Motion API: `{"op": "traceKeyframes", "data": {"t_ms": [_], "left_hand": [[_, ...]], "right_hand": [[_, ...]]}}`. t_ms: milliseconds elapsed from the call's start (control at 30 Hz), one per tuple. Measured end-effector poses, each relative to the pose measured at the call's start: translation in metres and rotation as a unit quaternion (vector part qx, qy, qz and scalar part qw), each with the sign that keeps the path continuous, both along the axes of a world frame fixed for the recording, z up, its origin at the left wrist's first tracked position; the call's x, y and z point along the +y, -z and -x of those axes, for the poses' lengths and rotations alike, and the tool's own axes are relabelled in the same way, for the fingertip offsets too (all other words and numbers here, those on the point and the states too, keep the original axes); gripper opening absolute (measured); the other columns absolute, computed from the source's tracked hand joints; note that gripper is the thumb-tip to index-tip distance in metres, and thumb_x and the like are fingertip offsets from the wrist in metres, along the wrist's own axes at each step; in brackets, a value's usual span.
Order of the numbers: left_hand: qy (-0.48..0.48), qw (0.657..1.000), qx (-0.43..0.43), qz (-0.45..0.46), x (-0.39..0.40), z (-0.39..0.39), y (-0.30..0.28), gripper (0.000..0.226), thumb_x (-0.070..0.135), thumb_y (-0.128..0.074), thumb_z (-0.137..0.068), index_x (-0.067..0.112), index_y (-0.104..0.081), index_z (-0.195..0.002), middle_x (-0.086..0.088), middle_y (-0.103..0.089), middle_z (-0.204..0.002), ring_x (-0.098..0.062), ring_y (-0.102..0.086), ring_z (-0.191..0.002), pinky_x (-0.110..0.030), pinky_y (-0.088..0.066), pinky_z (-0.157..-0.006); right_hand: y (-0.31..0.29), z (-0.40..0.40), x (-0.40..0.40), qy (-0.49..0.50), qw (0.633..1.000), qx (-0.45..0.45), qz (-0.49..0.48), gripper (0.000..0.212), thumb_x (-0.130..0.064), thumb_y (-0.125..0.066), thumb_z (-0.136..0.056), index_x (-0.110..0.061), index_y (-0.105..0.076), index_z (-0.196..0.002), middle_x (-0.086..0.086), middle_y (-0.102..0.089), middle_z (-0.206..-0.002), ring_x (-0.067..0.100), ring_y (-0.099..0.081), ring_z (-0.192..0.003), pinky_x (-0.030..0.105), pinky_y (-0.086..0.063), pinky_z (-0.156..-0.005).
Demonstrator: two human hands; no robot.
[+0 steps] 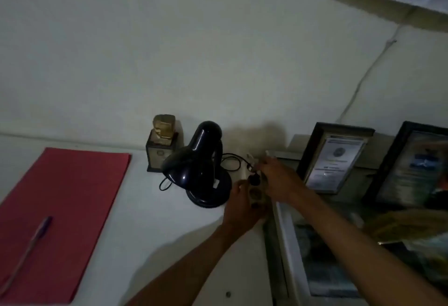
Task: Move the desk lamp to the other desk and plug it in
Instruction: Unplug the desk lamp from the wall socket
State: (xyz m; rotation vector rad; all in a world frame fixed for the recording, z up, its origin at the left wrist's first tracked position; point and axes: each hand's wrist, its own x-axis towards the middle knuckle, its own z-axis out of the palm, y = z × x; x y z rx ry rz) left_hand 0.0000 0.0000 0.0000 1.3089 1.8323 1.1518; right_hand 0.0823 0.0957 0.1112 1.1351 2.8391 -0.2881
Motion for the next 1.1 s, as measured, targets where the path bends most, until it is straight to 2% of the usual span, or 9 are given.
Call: {"op": "traceKeyframes", "data": {"t_ms": [100,267,367,500,700,833,933,1033,1100], "left_hand": [[-0.020,1.000,-0.012,-0.001,0.005,0.003,0.007,0.081,0.027,-0.080,-0.078,0.010,-0.041,-0.146,-0.007,-0.045,-0.145,-0.021,-0.049,-0.127,-0.031,-0.045,-0.104],[-0.026,0.999,-0.022,0.007,-0.001,0.001,0.011,0.087,0.033,-0.079,-0.079,0.012,-0.034,-0.152,-0.006,-0.042,-0.152,-0.021,-0.048,-0.132,-0.034,-0.045,-0.106],[-0.028,0.999,-0.017,0.009,-0.002,-0.002,0.008,0.086,0.031,-0.079,-0.079,0.013,-0.035,-0.151,-0.001,-0.048,-0.146,-0.017,-0.054,-0.123,-0.028,-0.049,-0.100],[-0.010,1.000,-0.004,0.003,0.000,-0.006,0.005,0.067,0.024,-0.080,-0.080,0.012,-0.049,-0.137,-0.006,-0.059,-0.131,-0.020,-0.067,-0.099,-0.036,-0.059,-0.082],[-0.012,1.000,-0.015,0.010,0.001,-0.008,0.002,0.053,0.021,-0.080,-0.081,0.014,-0.053,-0.126,-0.004,-0.060,-0.127,-0.016,-0.069,-0.086,-0.034,-0.060,-0.076],[-0.006,1.000,-0.005,0.005,0.000,-0.009,0.001,0.054,0.018,-0.079,-0.082,0.015,-0.050,-0.128,-0.005,-0.058,-0.131,-0.015,-0.069,-0.088,-0.034,-0.061,-0.075],[-0.005,1.000,0.000,0.005,0.000,-0.008,0.000,0.059,0.017,-0.078,-0.082,0.012,-0.048,-0.132,-0.009,-0.053,-0.139,-0.023,-0.070,-0.095,-0.038,-0.060,-0.080],[-0.015,1.000,-0.007,-0.001,0.000,-0.009,-0.001,0.055,0.015,-0.078,-0.082,0.013,-0.048,-0.129,-0.007,-0.060,-0.130,-0.021,-0.068,-0.096,-0.036,-0.060,-0.079],[-0.022,1.000,-0.015,-0.007,-0.001,-0.010,-0.002,0.055,0.014,-0.079,-0.082,0.014,-0.048,-0.127,-0.004,-0.063,-0.123,-0.018,-0.069,-0.094,-0.033,-0.060,-0.077]], "right_hand": [[0.005,0.012,0.011,-0.033,0.997,-0.058,-0.032,0.041,-0.020,-0.066,-0.090,-0.019,-0.064,-0.131,0.011,-0.058,-0.133,0.033,-0.057,-0.120,0.035,-0.051,-0.092],[0.008,0.021,0.017,-0.048,0.990,-0.111,-0.070,0.028,-0.020,-0.060,-0.092,-0.027,-0.072,-0.117,0.005,-0.066,-0.126,0.027,-0.062,-0.112,0.030,-0.045,-0.089],[0.005,0.021,0.023,-0.058,0.990,-0.110,-0.066,0.027,-0.020,-0.064,-0.090,-0.026,-0.074,-0.115,0.005,-0.067,-0.126,0.026,-0.063,-0.112,0.027,-0.043,-0.087],[0.003,0.024,0.029,-0.080,0.987,-0.127,-0.053,0.029,-0.014,-0.066,-0.085,-0.021,-0.075,-0.112,0.007,-0.067,-0.125,0.027,-0.064,-0.109,0.030,-0.046,-0.086],[0.011,0.023,0.031,-0.073,0.987,-0.122,-0.075,0.027,-0.013,-0.067,-0.087,-0.017,-0.073,-0.113,0.006,-0.067,-0.122,0.026,-0.063,-0.108,0.029,-0.041,-0.086],[0.013,0.023,0.032,-0.061,0.990,-0.115,-0.054,0.026,-0.011,-0.067,-0.086,-0.015,-0.073,-0.111,0.007,-0.068,-0.119,0.026,-0.067,-0.103,0.029,-0.050,-0.081],[0.014,0.024,0.033,-0.051,0.992,-0.110,-0.043,0.025,-0.008,-0.067,-0.086,-0.013,-0.073,-0.109,0.009,-0.070,-0.115,0.026,-0.068,-0.100,0.026,-0.047,-0.078],[0.016,0.026,0.033,-0.037,0.992,-0.117,-0.021,0.026,-0.007,-0.067,-0.088,-0.012,-0.072,-0.113,0.009,-0.068,-0.122,0.027,-0.064,-0.108,0.033,-0.047,-0.094],[0.016,0.026,0.032,-0.030,0.993,-0.115,-0.022,0.025,-0.008,-0.064,-0.089,-0.014,-0.072,-0.112,0.008,-0.067,-0.121,0.027,-0.062,-0.111,0.037,-0.048,-0.097]]}}
